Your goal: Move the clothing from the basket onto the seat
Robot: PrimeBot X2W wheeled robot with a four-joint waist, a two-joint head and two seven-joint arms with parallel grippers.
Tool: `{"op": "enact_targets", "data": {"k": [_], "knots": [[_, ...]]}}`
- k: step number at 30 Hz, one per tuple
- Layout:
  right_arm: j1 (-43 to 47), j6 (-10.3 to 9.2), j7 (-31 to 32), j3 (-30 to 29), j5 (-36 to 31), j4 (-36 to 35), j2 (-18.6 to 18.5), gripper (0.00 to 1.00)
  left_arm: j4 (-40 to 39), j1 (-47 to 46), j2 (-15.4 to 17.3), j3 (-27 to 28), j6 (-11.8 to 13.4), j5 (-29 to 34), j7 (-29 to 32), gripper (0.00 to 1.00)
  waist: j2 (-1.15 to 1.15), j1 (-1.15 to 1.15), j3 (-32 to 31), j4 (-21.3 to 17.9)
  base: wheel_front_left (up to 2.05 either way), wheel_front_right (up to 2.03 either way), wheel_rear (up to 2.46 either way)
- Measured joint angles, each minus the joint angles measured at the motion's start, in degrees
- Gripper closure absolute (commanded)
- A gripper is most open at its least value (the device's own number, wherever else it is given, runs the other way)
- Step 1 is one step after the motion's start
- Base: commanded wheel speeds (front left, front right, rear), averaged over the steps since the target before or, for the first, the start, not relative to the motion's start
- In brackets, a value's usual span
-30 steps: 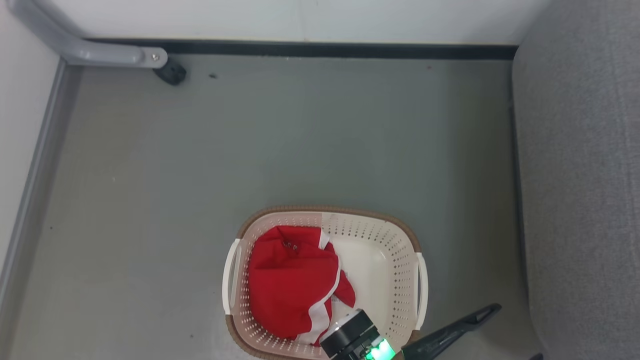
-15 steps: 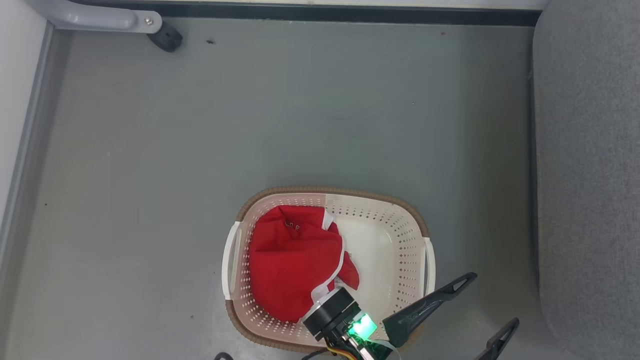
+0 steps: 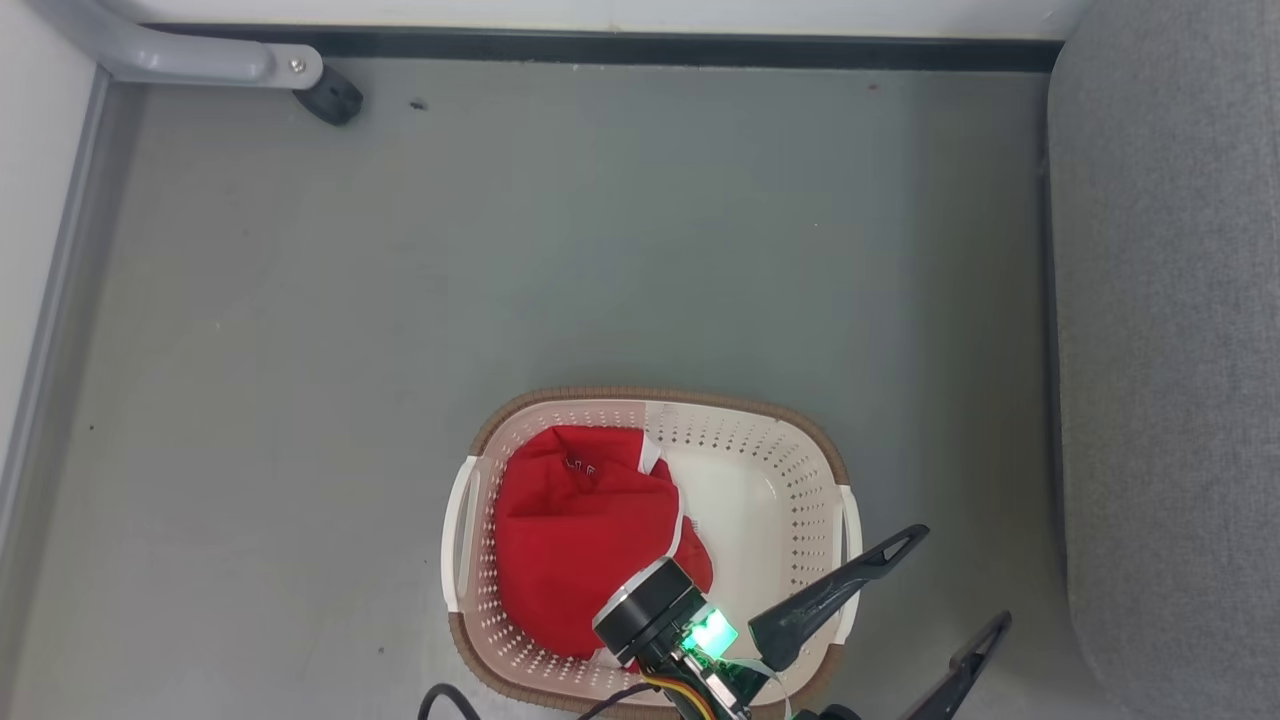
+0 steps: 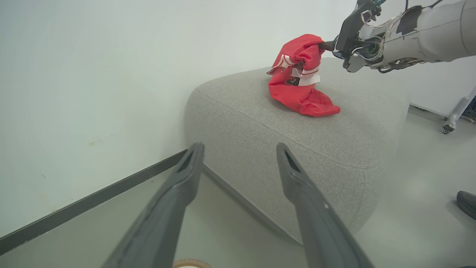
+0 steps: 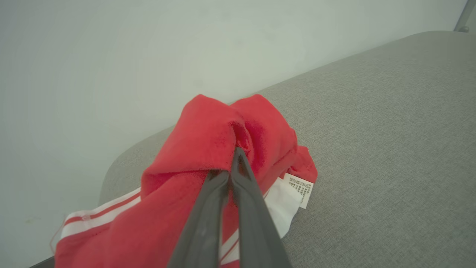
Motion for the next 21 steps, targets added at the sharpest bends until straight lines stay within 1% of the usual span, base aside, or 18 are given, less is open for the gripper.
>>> {"op": "enact_targets", "data": {"k": [8, 13, 21], "knots": [[-0.15, 0.00, -0.03, 3.56, -0.11, 1.10, 1.89, 0.00, 2.18, 0.05, -0.01, 1.65, 0.00, -0.88, 0.01, 0.00, 0.00, 0.00, -3.27, -0.42, 0.00, 0.00, 0.00], [-0.16, 0.00, -0.18, 5.87, -0.48, 1.23, 3.70, 0.00, 3.89, 0.43, -0.02, 2.82, 0.00, -1.94, 0.02, 0.00, 0.00, 0.00, -5.94, -0.91, 0.00, 0.00, 0.00], [2.19, 0.00, -1.60, 8.47, -1.96, 0.15, 8.11, 0.00, 6.25, 3.46, -0.04, 5.53, 0.00, -3.49, 0.30, 0.00, -0.01, -0.01, -11.12, -1.86, 0.00, 0.00, 0.00]]}}
